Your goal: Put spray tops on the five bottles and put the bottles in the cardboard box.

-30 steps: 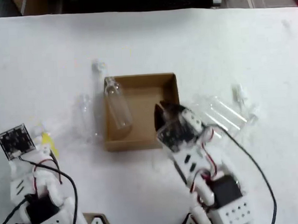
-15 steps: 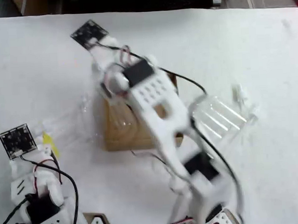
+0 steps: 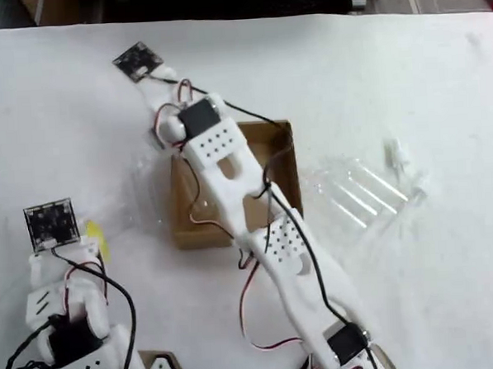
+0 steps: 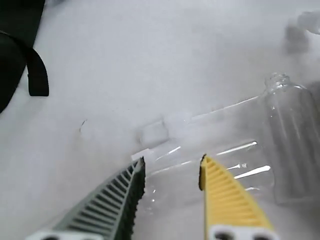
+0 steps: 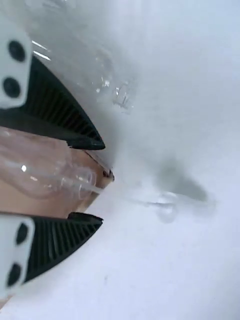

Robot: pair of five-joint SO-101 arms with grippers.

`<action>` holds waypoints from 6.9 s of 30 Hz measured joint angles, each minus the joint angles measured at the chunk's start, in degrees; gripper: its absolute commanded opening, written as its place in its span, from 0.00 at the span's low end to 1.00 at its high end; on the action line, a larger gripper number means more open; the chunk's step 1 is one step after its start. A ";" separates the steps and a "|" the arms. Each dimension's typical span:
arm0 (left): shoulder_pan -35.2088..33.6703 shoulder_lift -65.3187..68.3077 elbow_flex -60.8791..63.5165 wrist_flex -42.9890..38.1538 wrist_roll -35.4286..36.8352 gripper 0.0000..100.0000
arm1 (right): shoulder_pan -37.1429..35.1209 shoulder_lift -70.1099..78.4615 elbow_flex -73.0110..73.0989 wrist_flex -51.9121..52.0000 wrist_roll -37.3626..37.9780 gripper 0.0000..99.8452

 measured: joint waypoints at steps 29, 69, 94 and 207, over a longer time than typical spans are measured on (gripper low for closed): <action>0.62 0.00 0.00 0.00 -0.26 0.17 | 0.88 1.05 0.00 4.75 0.00 0.02; 0.62 0.00 0.00 0.00 -0.26 0.17 | -0.88 3.25 0.09 2.11 -7.47 0.16; 0.62 0.00 0.00 0.00 -0.26 0.17 | -5.89 0.18 -2.73 1.14 3.60 0.02; -0.09 -0.09 0.09 -0.88 4.22 0.17 | 20.92 -25.23 61.01 -15.91 4.48 0.02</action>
